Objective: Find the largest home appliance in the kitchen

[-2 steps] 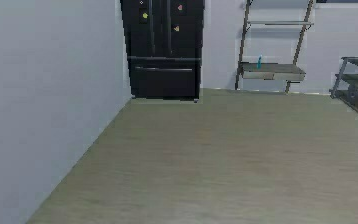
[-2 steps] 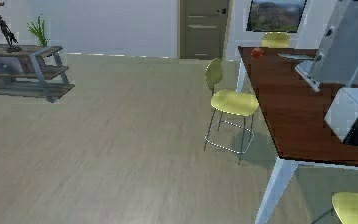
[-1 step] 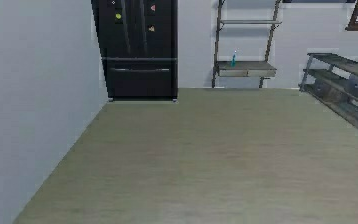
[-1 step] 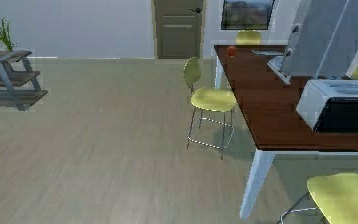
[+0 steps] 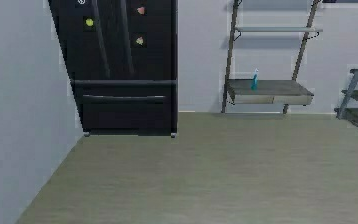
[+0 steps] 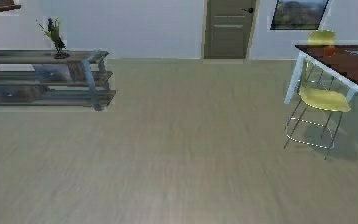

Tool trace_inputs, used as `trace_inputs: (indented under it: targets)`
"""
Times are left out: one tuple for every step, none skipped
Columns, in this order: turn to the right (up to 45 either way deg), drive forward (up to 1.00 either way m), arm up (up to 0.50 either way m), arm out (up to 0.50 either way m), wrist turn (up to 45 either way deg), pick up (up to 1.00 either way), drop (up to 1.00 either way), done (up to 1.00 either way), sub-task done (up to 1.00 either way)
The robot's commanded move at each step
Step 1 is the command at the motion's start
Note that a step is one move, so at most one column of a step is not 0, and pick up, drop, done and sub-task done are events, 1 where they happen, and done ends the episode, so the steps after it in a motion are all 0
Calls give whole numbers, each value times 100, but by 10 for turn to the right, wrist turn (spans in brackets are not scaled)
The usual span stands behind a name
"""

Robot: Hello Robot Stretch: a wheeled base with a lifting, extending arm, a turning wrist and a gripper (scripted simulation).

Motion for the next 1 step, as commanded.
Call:
trace_inputs:
  targets:
    - [0,100,0,0,0,0,0,0,0]
